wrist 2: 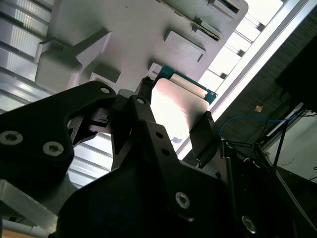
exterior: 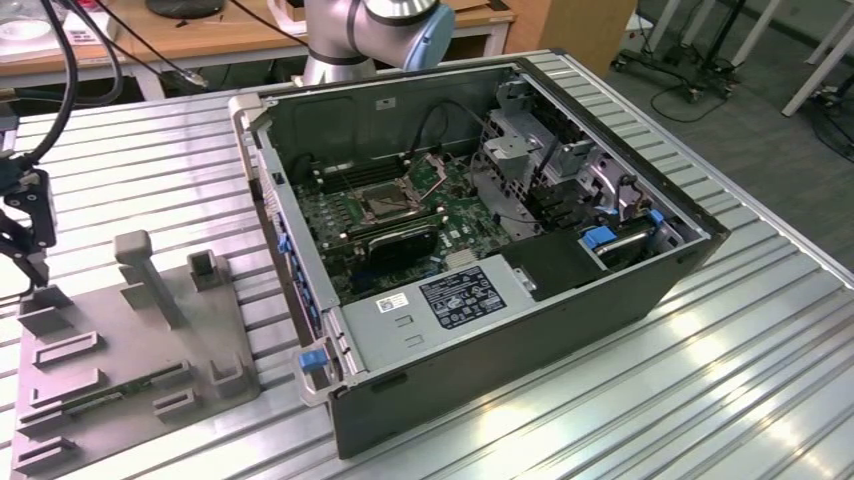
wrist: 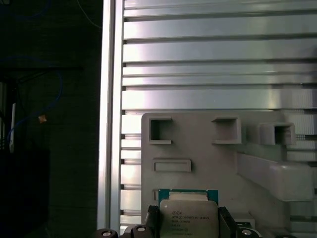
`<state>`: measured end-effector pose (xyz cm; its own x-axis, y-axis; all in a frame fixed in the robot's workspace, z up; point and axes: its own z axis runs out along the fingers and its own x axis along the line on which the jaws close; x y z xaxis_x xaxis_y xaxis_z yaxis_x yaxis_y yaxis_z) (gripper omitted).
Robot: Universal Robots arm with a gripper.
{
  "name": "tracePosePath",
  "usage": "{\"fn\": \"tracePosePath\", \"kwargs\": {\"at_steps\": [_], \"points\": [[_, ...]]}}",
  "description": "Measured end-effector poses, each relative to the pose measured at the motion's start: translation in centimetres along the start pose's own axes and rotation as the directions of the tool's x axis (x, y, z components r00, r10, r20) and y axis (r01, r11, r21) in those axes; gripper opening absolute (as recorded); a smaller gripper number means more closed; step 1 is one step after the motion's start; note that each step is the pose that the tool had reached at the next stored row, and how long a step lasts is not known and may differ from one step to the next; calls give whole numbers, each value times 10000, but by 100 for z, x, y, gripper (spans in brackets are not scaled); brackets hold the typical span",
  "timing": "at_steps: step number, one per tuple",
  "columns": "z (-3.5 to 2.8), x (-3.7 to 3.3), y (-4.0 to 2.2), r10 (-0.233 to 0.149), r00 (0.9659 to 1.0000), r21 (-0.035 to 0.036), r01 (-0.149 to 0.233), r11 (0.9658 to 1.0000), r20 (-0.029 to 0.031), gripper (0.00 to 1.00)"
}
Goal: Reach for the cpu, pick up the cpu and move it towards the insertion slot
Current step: 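Pick up the cpu and move it towards the insertion slot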
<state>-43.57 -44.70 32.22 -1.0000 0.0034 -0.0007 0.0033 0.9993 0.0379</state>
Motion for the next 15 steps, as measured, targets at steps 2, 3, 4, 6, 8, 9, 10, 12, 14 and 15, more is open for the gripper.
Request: {"fn": "tracePosePath", "kwargs": {"at_steps": [2, 3, 4, 6, 8, 9, 10, 12, 14, 15], "points": [[-17, 0, 1, 0, 10000, 8, 0, 10000, 1, 55], [-24, 0, 2, 1, 10000, 12, -1, 10000, 2, 55], [-31, 0, 2, 0, 10000, 17, 0, 10000, 2, 55], [-39, 0, 3, 1, 10000, 23, -1, 10000, 3, 55], [-41, 0, 3, 1, 10000, 27, -1, 10000, 3, 55], [-42, -2, 4, 1, 10000, 29, -1, 10000, 1, 55], [-42, -4, 5, 2, 10000, 29, -2, 10000, 2, 55], [-42, -14, 4, 2, 10000, 30, -2, 10000, 1, 55], [-42, -27, 4, 1, 10000, 30, -1, 10000, 1, 55], [-42, -35, 4, 0, 10000, 29, 0, 10000, 1, 55]]}}
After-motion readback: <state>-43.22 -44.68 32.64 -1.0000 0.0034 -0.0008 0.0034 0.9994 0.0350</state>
